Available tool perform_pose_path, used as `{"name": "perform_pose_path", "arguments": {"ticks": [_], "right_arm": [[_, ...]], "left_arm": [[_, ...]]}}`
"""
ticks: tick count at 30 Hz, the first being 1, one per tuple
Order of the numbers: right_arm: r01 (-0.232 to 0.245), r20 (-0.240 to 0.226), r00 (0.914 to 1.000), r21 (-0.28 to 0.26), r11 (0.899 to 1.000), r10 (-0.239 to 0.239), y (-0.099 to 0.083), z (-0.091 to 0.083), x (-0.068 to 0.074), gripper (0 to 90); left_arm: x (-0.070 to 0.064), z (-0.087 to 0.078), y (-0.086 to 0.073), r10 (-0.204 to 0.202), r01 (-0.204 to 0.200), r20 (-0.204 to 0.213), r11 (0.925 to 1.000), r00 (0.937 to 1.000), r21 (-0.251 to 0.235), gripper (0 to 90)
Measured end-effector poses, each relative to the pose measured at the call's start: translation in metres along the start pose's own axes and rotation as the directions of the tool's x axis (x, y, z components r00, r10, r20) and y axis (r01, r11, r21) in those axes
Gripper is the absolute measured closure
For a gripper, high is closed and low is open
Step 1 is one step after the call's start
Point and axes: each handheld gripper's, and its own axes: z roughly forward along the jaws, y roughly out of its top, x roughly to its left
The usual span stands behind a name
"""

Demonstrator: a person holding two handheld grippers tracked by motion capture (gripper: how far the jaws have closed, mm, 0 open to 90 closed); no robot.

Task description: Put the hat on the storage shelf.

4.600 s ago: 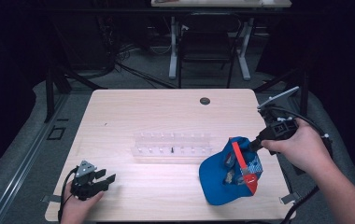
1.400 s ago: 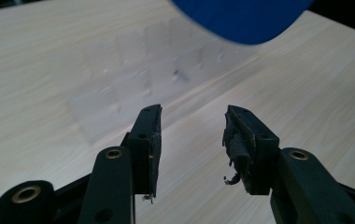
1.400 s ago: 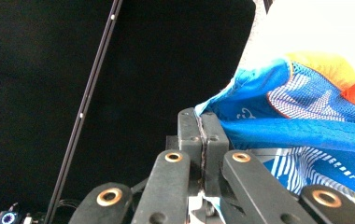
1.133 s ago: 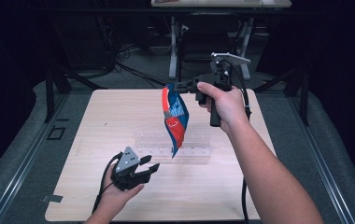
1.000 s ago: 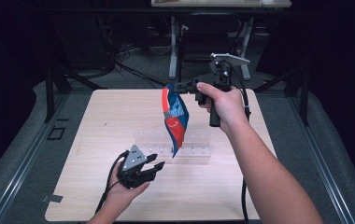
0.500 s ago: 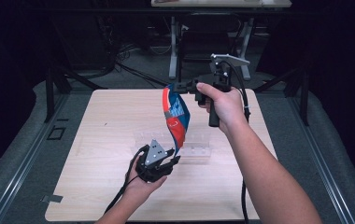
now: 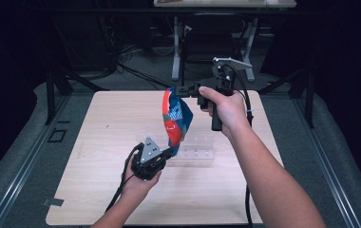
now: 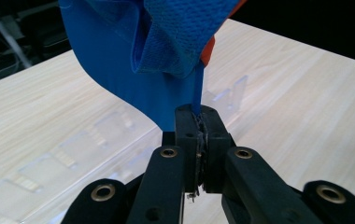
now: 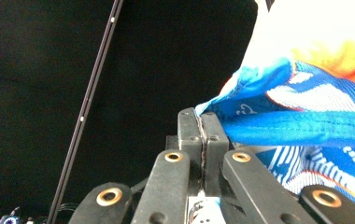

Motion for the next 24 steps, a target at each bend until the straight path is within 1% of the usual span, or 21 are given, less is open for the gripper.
{"name": "perform_pose_path", "arguments": {"ticks": [2,6,9,11,15,19,22,24], "right_arm": [[-0.002,0.0,1.0,0.004,1.0,0.002,0.0,0.001,-0.001,90.0],[-0.005,-0.001,1.0,0.004,1.0,0.005,-0.001,0.004,-0.003,90.0],[-0.003,0.004,1.0,0.013,1.0,0.003,-0.001,0.006,-0.005,90.0],[-0.004,0.008,1.0,0.015,1.0,0.004,-0.001,0.006,-0.007,90.0],[-0.013,0.007,0.9999,0.01,1.0,0.013,-0.001,0.007,-0.009,90.0],[-0.01,0.019,0.9998,0.02,1.0,0.01,0.0,0.009,-0.012,90.0],[-0.011,0.02,0.9998,0.027,1.0,0.01,0.0,0.011,-0.014,90.0],[-0.013,0.021,0.9997,0.031,0.999,0.013,0.0,0.014,-0.017,90.0]], "left_arm": [[0.004,-0.001,-0.001,-0.014,0.014,0.003,0.9999,0.9999,-0.004,88.5],[0.009,-0.002,-0.003,-0.021,0.021,0.0,0.9998,0.9998,-0.003,88.6],[0.013,-0.002,-0.005,-0.039,0.039,0.013,0.9992,0.9992,-0.003,88.6],[0.014,-0.002,-0.006,-0.041,0.041,0.015,0.9991,0.999,-0.003,88.6],[0.016,0.0,-0.007,-0.052,0.052,0.039,0.9987,0.9979,-0.003,88.6],[0.017,0.003,-0.01,-0.048,0.047,0.034,0.9989,0.9983,0.007,88.6],[0.018,0.004,-0.014,-0.063,0.063,0.032,0.998,0.9975,0.006,88.6],[0.018,0.005,-0.017,-0.065,0.065,0.031,0.9978,0.9974,0.015,88.6]]}}
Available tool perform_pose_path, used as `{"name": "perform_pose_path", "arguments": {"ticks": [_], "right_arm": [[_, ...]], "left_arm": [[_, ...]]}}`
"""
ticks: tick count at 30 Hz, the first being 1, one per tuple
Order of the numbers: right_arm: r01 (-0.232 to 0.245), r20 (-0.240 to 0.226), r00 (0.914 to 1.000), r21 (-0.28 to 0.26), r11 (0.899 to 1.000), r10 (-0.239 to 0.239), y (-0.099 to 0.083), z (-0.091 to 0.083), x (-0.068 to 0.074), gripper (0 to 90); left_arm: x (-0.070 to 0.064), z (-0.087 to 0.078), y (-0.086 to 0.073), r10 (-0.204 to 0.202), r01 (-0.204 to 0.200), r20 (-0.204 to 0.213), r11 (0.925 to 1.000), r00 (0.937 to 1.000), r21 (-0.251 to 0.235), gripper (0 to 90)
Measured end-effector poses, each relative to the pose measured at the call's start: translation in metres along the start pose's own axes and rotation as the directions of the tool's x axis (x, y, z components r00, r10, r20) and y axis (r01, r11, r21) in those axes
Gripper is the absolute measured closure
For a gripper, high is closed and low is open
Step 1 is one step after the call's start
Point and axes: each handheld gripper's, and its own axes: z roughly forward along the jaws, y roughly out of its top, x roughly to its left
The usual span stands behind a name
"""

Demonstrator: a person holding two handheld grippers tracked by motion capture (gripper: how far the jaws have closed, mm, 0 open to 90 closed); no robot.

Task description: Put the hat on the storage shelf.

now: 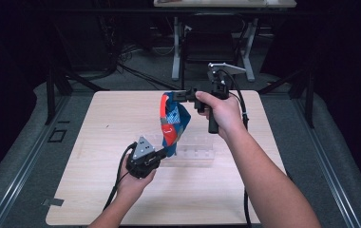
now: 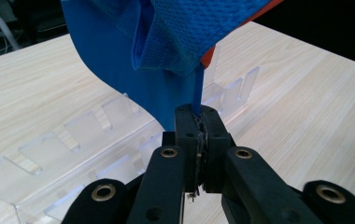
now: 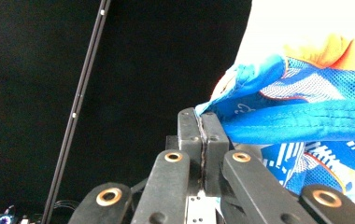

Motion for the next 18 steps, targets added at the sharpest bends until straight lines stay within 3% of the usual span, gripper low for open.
{"name": "perform_pose_path", "arguments": {"ticks": [18], "right_arm": [[-0.007,0.059,0.9982,0.003,1.0,0.006,-0.003,0.003,-0.02,90.0]], "left_arm": [[0.0,0.012,-0.018,-0.006,0.007,-0.013,0.999,0.9999,0.044,88.5]]}}
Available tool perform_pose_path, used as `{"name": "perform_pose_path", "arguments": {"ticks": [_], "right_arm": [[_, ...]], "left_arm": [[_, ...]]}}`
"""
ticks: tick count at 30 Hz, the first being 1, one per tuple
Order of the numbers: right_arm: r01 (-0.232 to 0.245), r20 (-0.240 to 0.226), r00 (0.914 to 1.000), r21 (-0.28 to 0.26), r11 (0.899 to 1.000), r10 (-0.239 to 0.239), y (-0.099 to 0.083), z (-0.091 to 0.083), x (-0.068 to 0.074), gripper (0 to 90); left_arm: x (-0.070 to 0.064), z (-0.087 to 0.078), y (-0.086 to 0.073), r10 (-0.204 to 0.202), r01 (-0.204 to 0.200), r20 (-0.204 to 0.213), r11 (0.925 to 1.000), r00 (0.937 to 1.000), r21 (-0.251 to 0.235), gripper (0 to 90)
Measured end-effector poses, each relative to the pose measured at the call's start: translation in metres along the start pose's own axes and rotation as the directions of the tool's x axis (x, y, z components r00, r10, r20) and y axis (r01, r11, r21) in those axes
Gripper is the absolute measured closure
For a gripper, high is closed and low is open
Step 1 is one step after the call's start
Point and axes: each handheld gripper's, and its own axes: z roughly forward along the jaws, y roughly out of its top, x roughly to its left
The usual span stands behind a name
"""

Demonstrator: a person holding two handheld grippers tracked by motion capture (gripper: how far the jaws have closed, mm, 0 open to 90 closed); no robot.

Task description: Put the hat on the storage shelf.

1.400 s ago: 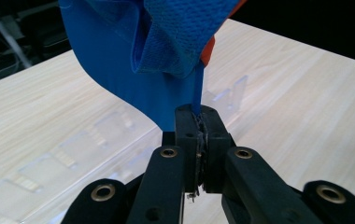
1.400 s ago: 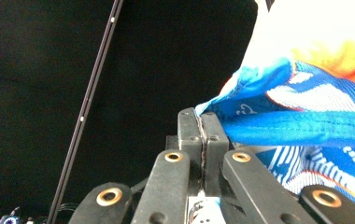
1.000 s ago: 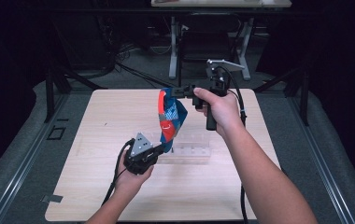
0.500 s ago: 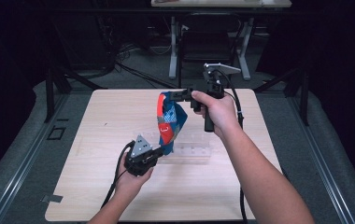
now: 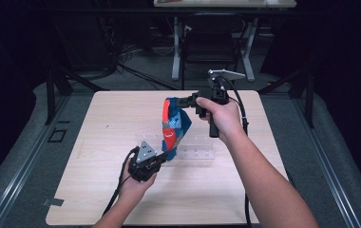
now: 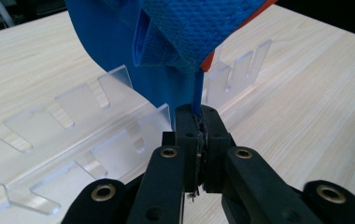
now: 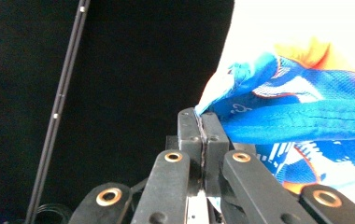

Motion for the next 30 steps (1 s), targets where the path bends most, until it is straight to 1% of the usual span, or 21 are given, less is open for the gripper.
{"name": "perform_pose_path", "arguments": {"ticks": [3,7,12,14,15,16,18,20,21,24,26,28,30], "right_arm": [[0.001,0.014,0.9999,0.002,1.0,-0.001,-0.001,0.0,-0.004,90.0],[0.006,0.028,0.9996,0.001,1.0,-0.007,-0.001,-0.002,-0.008,89.9],[0.018,0.056,0.9983,0.003,1.0,-0.018,-0.002,-0.005,-0.008,89.2],[0.026,0.072,0.9971,-0.007,1.0,-0.025,-0.002,-0.006,-0.008,87.4],[0.033,0.083,0.996,-0.008,0.999,-0.032,-0.002,-0.008,-0.008,85.9],[0.041,0.1,0.9942,-0.019,0.999,-0.039,-0.003,-0.012,-0.008,80.9],[0.04,0.105,0.9938,-0.026,0.999,-0.037,-0.003,-0.014,-0.008,80.1],[0.053,0.129,0.9905,-0.039,0.998,-0.048,-0.003,-0.024,-0.01,79.4],[0.053,0.129,0.9905,-0.039,0.998,-0.048,-0.003,-0.024,-0.01,79.4],[0.063,0.144,0.9879,-0.037,0.997,-0.057,-0.005,-0.032,-0.013,79.0],[0.062,0.144,0.988,-0.038,0.997,-0.056,-0.007,-0.034,-0.014,79.0],[0.075,0.156,0.9854,-0.035,0.997,-0.068,-0.009,-0.036,-0.015,79.0],[0.081,0.16,0.9842,-0.032,0.996,-0.075,-0.011,-0.037,-0.017,78.9]], "left_arm": [[0.001,0.0,-0.002,-0.011,0.011,0.003,0.9999,0.9999,-0.002,88.5],[0.002,0.0,-0.003,-0.013,0.013,0.002,0.9999,0.9999,-0.002,88.4],[0.001,0.0,-0.004,-0.016,0.016,-0.003,0.9999,0.9999,-0.004,88.4],[0.001,0.0,-0.004,-0.019,0.019,-0.001,0.9998,0.9998,-0.004,88.3],[0.001,0.0,-0.004,-0.022,0.022,-0.002,0.9997,0.9998,-0.006,88.3],[0.002,0.0,-0.004,-0.026,0.026,-0.003,0.9996,0.9997,-0.007,88.2],[0.003,0.0,-0.005,-0.028,0.028,-0.002,0.9996,0.9996,-0.001,88.2],[0.004,-0.001,-0.005,-0.031,0.031,-0.006,0.9995,0.9995,0.004,88.0],[0.004,-0.001,-0.005,-0.031,0.031,-0.006,0.9995,0.9995,0.004,87.9],[0.004,-0.001,-0.006,-0.037,0.037,-0.013,0.9993,0.9992,-0.001,87.7],[0.005,-0.002,-0.007,-0.038,0.038,-0.016,0.9993,0.9992,0.006,87.5],[0.005,-0.001,-0.008,-0.044,0.044,-0.016,0.999,0.9989,-0.003,87.4],[0.006,-0.002,-0.009,-0.044,0.044,-0.019,0.999,0.9989,0.004,87.2]]}}
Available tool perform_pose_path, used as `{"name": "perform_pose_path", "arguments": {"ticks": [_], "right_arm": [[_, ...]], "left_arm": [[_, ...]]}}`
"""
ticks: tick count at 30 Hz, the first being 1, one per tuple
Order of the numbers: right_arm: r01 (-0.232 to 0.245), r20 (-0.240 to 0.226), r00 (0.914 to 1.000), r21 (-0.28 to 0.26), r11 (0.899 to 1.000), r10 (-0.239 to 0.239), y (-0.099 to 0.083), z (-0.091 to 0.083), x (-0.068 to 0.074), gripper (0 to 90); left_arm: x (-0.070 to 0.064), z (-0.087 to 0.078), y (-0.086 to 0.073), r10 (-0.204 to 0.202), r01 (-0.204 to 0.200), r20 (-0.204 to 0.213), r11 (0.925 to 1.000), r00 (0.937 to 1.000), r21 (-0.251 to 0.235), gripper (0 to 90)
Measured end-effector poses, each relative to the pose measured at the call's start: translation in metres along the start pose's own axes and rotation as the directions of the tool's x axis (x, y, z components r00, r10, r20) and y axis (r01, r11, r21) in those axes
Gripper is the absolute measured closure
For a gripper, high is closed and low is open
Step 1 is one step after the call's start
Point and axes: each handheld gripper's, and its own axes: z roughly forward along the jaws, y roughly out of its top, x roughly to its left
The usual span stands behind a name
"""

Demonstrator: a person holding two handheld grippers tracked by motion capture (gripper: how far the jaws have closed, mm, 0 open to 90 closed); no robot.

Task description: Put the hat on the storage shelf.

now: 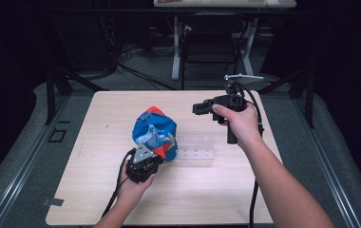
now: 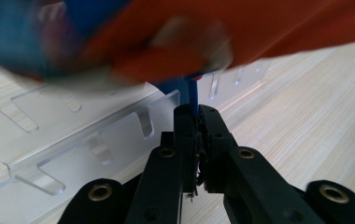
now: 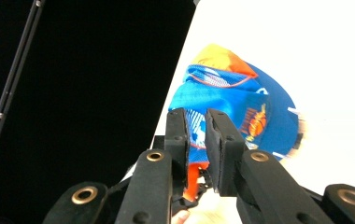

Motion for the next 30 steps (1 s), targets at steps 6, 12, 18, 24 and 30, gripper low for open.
{"name": "perform_pose_path", "arguments": {"ticks": [6,12,18,24,30], "right_arm": [[0.022,0.03,0.9993,0.003,1.0,-0.022,-0.005,-0.002,-0.004,78.9],[0.063,0.072,0.9955,-0.017,0.998,-0.061,-0.009,-0.008,-0.002,77.3],[0.113,0.13,0.9856,-0.03,0.993,-0.108,-0.014,-0.013,-0.001,72.7],[0.182,0.214,0.9615,-0.026,0.983,-0.173,-0.021,-0.018,0.0,65.3],[0.244,0.272,0.9348,-0.025,0.969,-0.229,-0.028,-0.025,0.001,59.1]], "left_arm": [[0.001,-0.001,-0.002,0.001,-0.001,-0.008,1.0,1.0,0.004,86.4],[0.002,-0.004,-0.004,-0.009,0.009,-0.001,0.9998,1.0,-0.016,77.8],[0.002,-0.009,-0.005,-0.048,0.049,0.03,0.9984,0.9984,-0.027,59.7],[0.002,-0.016,-0.008,-0.05,0.05,0.042,0.9987,0.9979,-0.01,51.0],[0.004,-0.025,-0.013,-0.037,0.037,0.042,0.9993,0.9984,-0.01,48.3]]}}
